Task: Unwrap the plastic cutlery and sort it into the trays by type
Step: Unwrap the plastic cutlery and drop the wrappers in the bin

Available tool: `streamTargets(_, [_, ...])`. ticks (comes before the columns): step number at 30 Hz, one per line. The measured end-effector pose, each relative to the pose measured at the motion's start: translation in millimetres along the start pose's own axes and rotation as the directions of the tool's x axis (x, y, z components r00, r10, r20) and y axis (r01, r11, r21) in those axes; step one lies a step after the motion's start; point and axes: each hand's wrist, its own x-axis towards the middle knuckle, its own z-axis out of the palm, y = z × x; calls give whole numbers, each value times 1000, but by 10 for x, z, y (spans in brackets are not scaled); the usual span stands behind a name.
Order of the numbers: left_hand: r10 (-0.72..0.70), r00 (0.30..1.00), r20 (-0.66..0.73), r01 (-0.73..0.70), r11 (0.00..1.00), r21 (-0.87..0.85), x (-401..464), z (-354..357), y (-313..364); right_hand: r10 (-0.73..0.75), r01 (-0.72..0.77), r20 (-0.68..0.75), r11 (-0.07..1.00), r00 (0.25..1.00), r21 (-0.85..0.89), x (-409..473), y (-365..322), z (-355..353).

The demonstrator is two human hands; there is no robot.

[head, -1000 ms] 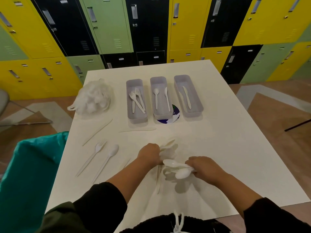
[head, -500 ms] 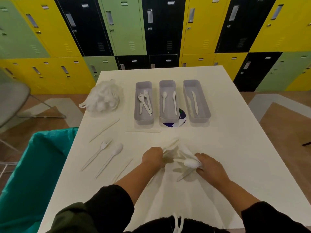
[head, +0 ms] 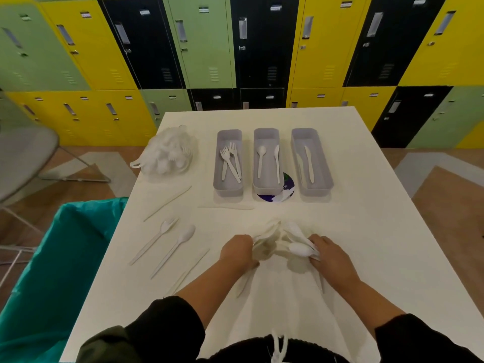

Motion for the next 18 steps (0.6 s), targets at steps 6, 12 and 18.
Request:
streamTargets(6, [14,999,46,-14,1000,-7,37,27,44,138,-115,-75,961,988,251,27,-2,-51])
streamTargets(12, [215,969,-121,-182,953,241,140,80,-22,280,-243,-69,912,958,330,78,9,-63])
streamTargets(18, [299,906,-299,-225,939,258,313,-217,-239,289,-288,45,904,956,317,182,-147,-89])
